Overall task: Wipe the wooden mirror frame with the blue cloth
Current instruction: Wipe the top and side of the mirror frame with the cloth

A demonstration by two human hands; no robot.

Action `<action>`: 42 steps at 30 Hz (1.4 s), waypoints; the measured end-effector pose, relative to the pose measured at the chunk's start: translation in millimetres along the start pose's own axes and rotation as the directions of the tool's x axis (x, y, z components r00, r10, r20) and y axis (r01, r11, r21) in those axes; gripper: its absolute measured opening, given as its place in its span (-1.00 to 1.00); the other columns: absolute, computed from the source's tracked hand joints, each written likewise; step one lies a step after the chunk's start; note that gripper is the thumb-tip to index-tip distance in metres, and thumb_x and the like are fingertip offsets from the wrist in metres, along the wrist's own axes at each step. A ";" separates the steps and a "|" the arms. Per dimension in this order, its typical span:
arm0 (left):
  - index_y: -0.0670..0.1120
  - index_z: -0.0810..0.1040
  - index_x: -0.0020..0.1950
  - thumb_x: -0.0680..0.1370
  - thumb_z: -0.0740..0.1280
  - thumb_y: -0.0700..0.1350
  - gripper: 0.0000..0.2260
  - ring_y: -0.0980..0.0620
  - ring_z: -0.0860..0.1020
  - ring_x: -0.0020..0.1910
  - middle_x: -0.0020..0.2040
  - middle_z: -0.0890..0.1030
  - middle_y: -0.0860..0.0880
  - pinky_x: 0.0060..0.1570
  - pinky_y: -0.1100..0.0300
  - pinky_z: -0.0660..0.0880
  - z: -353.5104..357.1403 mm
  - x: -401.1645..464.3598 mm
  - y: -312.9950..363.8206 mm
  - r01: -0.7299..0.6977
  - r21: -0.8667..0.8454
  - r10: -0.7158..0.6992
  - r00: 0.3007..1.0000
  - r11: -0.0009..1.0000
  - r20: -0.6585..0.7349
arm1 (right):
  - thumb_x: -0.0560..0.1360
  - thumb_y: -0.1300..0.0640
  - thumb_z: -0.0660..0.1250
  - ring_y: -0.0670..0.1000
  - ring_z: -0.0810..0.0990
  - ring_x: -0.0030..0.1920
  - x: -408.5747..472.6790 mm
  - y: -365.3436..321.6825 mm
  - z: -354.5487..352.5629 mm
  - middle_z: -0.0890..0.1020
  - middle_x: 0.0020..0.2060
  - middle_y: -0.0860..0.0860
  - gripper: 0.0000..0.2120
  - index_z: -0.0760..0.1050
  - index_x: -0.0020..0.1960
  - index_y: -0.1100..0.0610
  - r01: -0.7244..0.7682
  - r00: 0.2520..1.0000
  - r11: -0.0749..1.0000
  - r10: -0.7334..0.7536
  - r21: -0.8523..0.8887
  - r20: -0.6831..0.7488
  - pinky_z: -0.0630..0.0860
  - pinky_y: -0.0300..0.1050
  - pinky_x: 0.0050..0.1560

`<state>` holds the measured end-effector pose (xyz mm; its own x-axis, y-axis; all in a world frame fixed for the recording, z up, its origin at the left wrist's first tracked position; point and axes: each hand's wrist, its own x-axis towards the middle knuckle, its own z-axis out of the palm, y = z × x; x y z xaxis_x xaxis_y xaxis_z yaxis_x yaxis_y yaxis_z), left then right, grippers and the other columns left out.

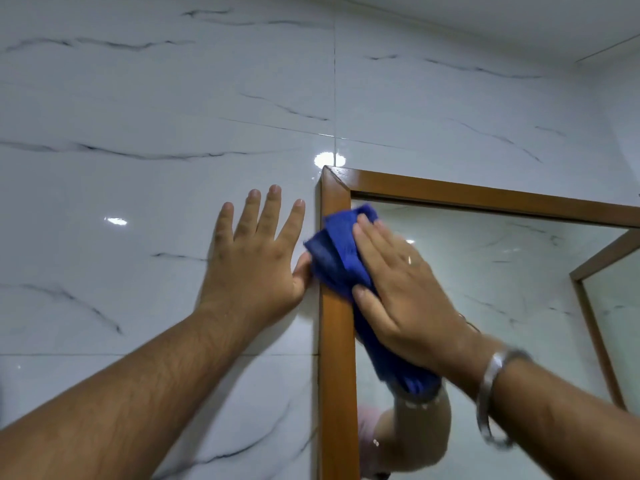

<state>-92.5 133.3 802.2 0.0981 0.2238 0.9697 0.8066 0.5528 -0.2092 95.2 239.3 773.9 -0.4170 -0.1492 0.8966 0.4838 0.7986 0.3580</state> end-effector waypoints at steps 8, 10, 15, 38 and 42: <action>0.02 -0.02 0.65 0.57 -0.09 0.31 -0.31 -0.21 0.00 0.61 0.65 0.00 -0.17 0.55 -0.26 -0.01 -1.7 -1.8 0.5 -0.016 0.005 0.016 1.000 1.000 0.004 | 0.53 -0.08 0.09 -0.07 -0.11 0.57 -20.8 3.6 -2.5 -0.02 0.58 -0.01 -0.29 -0.11 0.58 0.05 0.113 0.988 0.992 -0.105 -0.062 0.114 -0.11 -0.14 0.56; 0.02 0.00 0.64 0.56 -0.09 0.30 -0.31 -0.21 0.03 0.61 0.64 0.02 -0.17 0.55 -0.25 0.00 -1.8 -2.7 -0.8 -0.012 0.000 0.012 1.000 1.000 0.000 | 0.53 -0.04 0.10 -0.06 -0.12 0.57 15.1 11.4 -11.6 -0.02 0.57 0.00 -0.31 -0.09 0.57 0.08 0.060 0.996 0.996 -0.056 -0.064 0.064 -0.08 -0.09 0.57; 0.01 0.08 0.63 0.58 -0.03 0.24 -0.35 -0.20 0.10 0.60 0.63 0.10 -0.17 0.54 -0.24 0.05 -2.2 -5.2 -0.4 -0.010 -0.027 0.010 1.000 1.000 -0.024 | 0.49 -0.04 0.09 -0.12 -0.15 0.56 29.8 8.7 -8.7 -0.01 0.58 -0.02 -0.28 -0.09 0.58 0.04 -0.021 1.000 0.999 0.020 -0.045 -0.015 -0.16 -0.17 0.55; 0.00 -0.02 0.65 0.60 -0.11 0.26 -0.34 -0.21 -0.01 0.62 0.65 -0.03 -0.18 0.55 -0.24 0.01 6.1 -59.6 8.2 -0.007 -0.027 0.008 1.000 1.000 0.016 | 0.52 -0.09 0.05 0.00 -0.11 0.58 -89.8 -43.2 33.8 -0.07 0.59 -0.02 -0.30 -0.12 0.58 0.02 -0.129 0.991 0.992 0.129 0.003 0.018 -0.18 -0.11 0.55; -0.01 -0.01 0.65 0.62 -0.06 0.23 -0.36 -0.20 -0.02 0.62 0.65 -0.02 -0.19 0.55 -0.25 0.01 9.8 -102.9 11.9 -0.059 -0.034 0.061 0.997 0.998 0.046 | 0.55 -0.09 0.01 0.15 0.09 0.55 -195.9 -80.2 55.0 0.08 0.57 0.09 -0.36 0.05 0.56 0.15 -0.005 0.995 0.998 0.012 -0.064 0.101 0.14 0.07 0.47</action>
<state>-98.8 124.7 698.7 0.1201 0.2938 0.9483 0.8189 0.5108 -0.2619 95.8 236.5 555.3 -0.4868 -0.0805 0.8698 0.5344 0.7602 0.3695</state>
